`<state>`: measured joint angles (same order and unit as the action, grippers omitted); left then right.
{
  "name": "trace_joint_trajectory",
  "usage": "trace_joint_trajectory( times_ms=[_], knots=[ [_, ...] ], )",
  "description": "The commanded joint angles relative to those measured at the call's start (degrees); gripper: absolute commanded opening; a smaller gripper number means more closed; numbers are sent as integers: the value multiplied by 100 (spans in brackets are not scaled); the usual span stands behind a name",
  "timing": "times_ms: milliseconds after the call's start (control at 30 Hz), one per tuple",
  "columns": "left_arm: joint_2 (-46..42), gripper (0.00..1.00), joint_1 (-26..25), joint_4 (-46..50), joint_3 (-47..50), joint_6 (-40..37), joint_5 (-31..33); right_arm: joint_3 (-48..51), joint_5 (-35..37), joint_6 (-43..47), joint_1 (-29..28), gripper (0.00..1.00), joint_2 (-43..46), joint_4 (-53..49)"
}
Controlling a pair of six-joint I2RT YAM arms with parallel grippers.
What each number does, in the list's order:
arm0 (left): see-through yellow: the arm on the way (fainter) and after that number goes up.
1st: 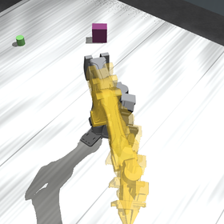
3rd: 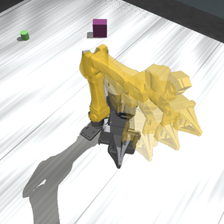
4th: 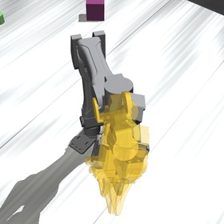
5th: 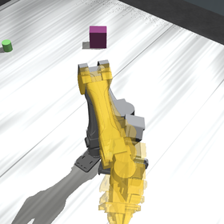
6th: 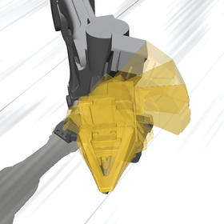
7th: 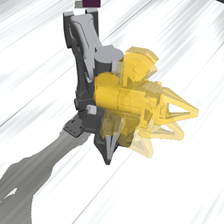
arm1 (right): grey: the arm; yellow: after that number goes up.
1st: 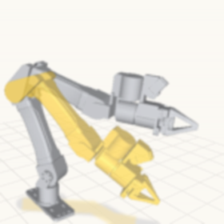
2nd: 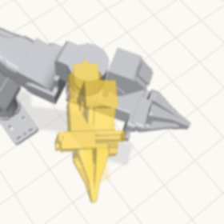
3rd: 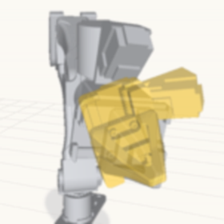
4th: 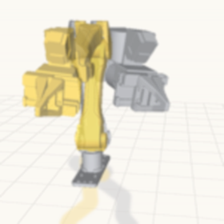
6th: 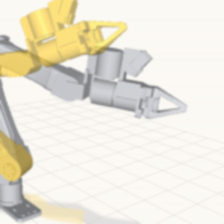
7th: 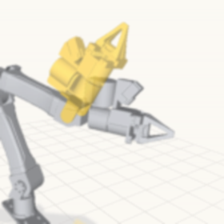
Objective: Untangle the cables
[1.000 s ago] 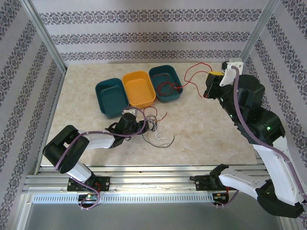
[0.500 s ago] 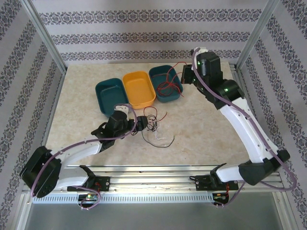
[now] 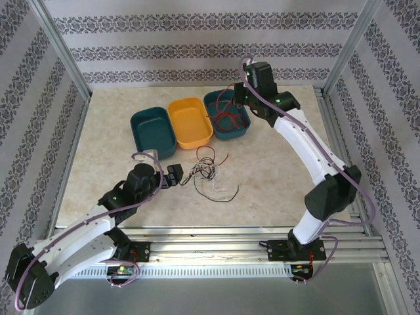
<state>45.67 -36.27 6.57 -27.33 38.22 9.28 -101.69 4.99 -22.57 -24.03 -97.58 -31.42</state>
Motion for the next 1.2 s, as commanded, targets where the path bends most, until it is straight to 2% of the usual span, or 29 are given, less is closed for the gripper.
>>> trace_joint_trajectory(
  times_ms=[0, 433, 733, 1167],
  knots=[
    [-259, 99, 46, 517, 217, 122, 307, -303, -210, -321, 180, 0, -293, 394],
    [-382, 99, 50, 596, 285, 123, 365, -641, -466, -892, 518, 0, -1294, 615],
    [-270, 99, 55, 443, 323, 134, 311, -709, -505, -1136, 782, 0, -1673, 573],
    [-142, 99, 59, 349, 345, 138, 207, -590, -342, -1103, 749, 0, -2057, 375]
  ],
)
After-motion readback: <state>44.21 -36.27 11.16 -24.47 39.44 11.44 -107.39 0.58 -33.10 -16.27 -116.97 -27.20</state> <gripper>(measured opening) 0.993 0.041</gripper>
